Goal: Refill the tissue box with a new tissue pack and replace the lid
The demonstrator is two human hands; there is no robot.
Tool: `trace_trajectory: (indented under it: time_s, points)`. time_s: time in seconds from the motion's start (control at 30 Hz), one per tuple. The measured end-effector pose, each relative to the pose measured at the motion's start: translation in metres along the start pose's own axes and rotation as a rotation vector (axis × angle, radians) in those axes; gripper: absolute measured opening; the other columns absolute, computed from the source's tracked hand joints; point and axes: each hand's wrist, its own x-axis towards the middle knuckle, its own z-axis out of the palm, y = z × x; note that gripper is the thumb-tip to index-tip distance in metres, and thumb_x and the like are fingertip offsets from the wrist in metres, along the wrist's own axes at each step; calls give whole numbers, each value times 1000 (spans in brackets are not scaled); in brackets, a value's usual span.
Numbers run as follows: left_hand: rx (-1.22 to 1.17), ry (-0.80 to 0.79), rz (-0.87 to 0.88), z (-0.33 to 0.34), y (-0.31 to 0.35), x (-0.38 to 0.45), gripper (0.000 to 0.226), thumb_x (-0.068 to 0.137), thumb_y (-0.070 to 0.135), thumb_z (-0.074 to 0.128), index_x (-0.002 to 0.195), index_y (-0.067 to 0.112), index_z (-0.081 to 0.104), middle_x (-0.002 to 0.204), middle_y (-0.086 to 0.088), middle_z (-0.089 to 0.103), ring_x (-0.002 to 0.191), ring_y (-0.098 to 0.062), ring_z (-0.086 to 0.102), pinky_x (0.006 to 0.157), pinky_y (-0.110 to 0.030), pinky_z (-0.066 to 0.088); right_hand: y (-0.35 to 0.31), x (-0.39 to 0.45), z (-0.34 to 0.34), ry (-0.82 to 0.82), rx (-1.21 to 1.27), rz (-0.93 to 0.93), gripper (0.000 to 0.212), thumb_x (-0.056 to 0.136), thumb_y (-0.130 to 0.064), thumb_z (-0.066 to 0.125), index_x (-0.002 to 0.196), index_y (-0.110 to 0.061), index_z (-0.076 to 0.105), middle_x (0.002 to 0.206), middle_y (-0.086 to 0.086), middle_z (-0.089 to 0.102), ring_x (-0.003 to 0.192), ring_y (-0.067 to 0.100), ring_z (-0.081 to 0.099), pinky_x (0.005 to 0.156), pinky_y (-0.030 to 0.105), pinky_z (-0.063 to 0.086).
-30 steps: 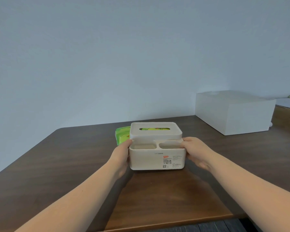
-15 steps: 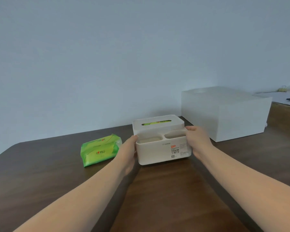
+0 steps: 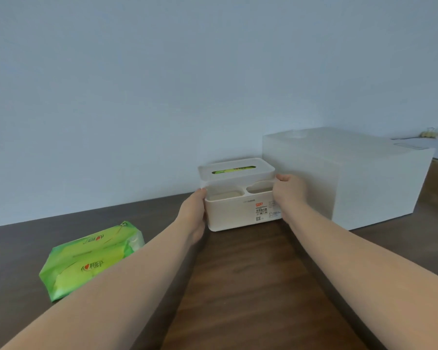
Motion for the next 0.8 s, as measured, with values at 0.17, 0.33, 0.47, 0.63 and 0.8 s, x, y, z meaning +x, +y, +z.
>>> trace_trajectory:
  time_s: [0.17, 0.33, 0.47, 0.63, 0.8]
  points:
    - [38, -7, 62, 16, -8, 36, 58, 85, 39, 43, 140, 19, 50, 139, -2, 59, 121, -24, 60, 107, -48, 45, 3, 27, 5, 48, -138, -69, 37, 86, 3, 44, 112, -4, 70, 117, 19, 70, 106, 35, 65, 89, 40, 55]
    - [3, 17, 99, 25, -23, 64, 75, 69, 52, 46, 140, 29, 49, 140, 6, 57, 124, -22, 58, 105, -48, 46, 1, 38, 9, 71, -291, -128, 41, 87, 7, 44, 122, -1, 63, 127, 17, 63, 120, 33, 56, 96, 32, 43]
    - [29, 12, 99, 21, -22, 57, 70, 73, 61, 49, 132, 24, 58, 135, 4, 62, 122, -17, 59, 106, -42, 45, 4, 41, 11, 90, -320, -166, 43, 86, 6, 44, 123, -4, 63, 127, 15, 64, 120, 31, 56, 95, 30, 43]
    - [130, 22, 69, 13, -24, 41, 49, 95, 45, 35, 123, 17, 63, 124, 5, 65, 116, -16, 58, 109, -36, 41, 11, 39, 8, 105, -434, -258, 29, 95, -5, 40, 105, 1, 66, 112, 19, 67, 106, 35, 59, 76, 30, 39]
    - [436, 117, 161, -1, -20, 11, 31, 94, 20, 39, 99, 2, 65, 107, 10, 23, 86, -19, 49, 79, -28, 33, 3, 2, -10, 70, -383, -363, 35, 97, -8, 42, 128, -5, 58, 132, 12, 61, 124, 28, 53, 99, 33, 41]
